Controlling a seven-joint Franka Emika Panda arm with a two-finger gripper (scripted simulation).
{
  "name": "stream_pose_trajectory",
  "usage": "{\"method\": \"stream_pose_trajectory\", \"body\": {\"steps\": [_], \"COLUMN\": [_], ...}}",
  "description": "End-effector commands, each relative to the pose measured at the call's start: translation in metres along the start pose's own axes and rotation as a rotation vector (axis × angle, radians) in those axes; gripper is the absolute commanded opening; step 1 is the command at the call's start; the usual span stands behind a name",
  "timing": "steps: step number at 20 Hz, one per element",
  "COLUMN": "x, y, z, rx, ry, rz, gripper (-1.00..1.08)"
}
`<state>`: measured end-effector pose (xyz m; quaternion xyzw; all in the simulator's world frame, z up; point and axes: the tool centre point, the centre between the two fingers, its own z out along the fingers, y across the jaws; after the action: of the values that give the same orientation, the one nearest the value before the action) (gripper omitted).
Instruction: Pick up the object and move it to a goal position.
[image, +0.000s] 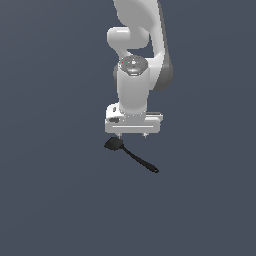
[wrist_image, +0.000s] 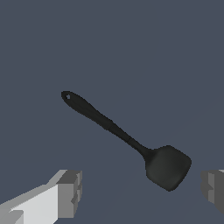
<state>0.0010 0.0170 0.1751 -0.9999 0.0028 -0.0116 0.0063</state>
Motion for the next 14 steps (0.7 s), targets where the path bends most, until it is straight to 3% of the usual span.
{"method": "stream_pose_trajectory", "body": {"steps": [1,9,14], "x": [0.000,-0.012,-0.013], "y": [0.000,-0.013,-0.013], "z": [0.000,0.007,0.007], "rx": [0.000,0.023,0.024], "ry": [0.000,-0.042,-0.043], "rz": [0.000,0.020,0.022], "gripper": [1.00,1.00,1.00]}}
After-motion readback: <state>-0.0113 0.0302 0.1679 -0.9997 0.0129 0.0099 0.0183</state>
